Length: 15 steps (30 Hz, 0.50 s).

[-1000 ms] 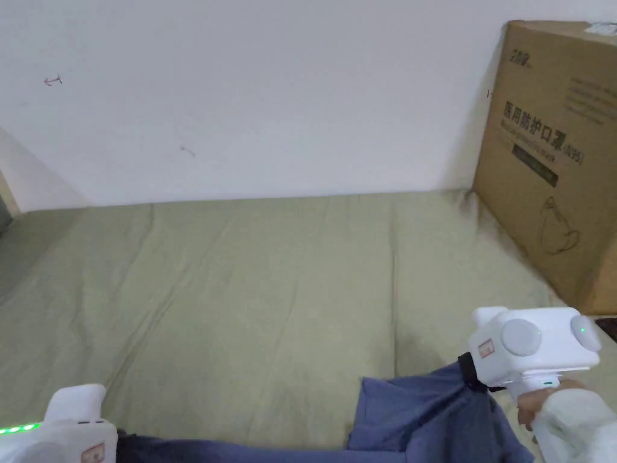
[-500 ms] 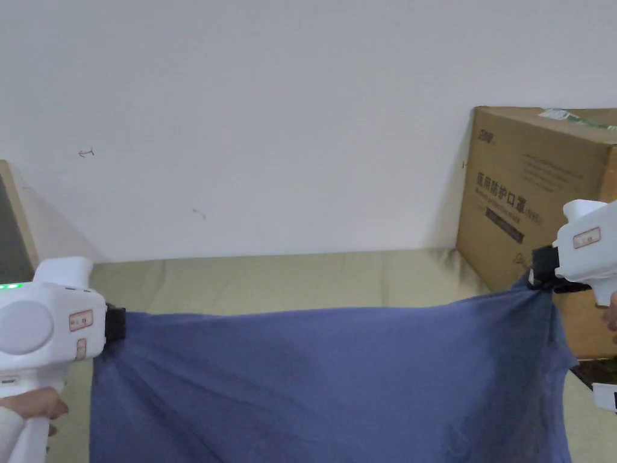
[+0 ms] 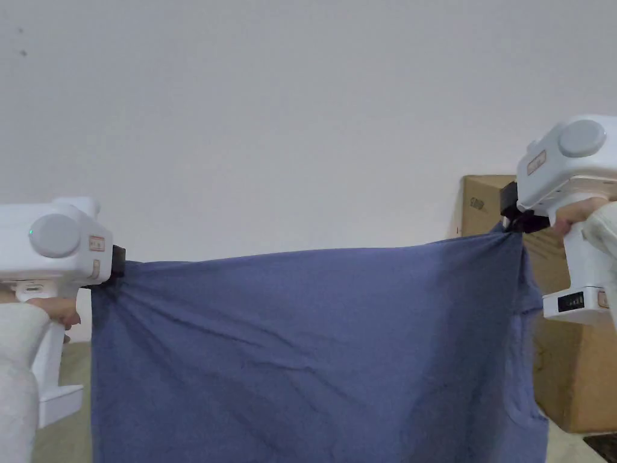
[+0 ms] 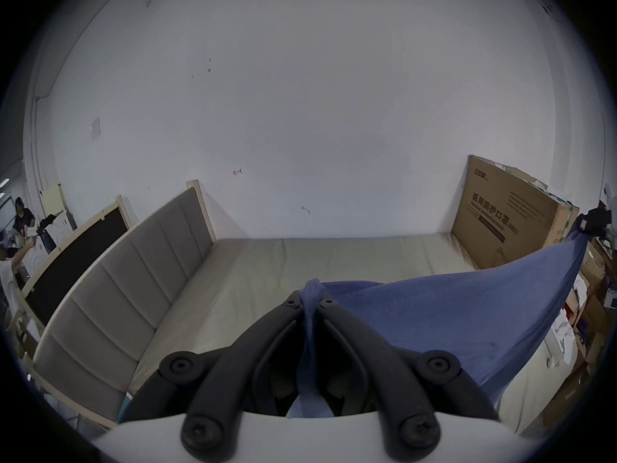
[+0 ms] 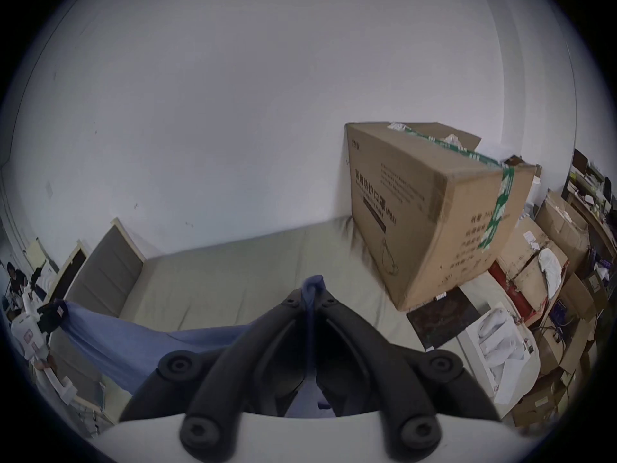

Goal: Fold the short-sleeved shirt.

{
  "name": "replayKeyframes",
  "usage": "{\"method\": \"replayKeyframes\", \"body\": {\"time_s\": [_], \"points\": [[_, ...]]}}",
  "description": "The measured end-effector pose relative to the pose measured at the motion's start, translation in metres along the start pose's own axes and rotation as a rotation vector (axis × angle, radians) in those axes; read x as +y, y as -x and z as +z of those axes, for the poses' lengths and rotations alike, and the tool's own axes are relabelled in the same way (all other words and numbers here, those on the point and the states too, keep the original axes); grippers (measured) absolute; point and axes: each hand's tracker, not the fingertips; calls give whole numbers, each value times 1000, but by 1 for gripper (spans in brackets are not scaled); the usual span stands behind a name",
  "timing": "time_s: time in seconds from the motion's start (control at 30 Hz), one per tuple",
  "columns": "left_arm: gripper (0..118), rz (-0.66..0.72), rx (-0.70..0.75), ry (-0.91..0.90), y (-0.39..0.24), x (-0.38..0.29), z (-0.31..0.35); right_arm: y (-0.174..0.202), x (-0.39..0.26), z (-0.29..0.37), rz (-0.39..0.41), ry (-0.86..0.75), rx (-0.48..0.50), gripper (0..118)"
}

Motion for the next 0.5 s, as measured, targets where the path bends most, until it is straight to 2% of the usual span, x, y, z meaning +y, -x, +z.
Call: {"method": "replayKeyframes", "body": {"time_s": [0.2, 0.27, 0.4, 0.43, 0.5], "points": [[2, -29, 53, -35, -2, 63, -43, 26, 68, -14, -10, -54, -19, 3], [2, 9, 71, -59, -3, 84, -55, 34, 88, -17, 4, -66, -26, 3], [2, -50, 107, -84, -10, 117, -74, 49, 106, -12, 27, -92, -41, 3], [2, -45, 121, -104, -12, 121, -77, 45, 115, -15, 24, -174, -139, 3], [2, -55, 116, -106, -13, 127, -84, 55, 116, -9, 46, -176, -150, 3]]}}
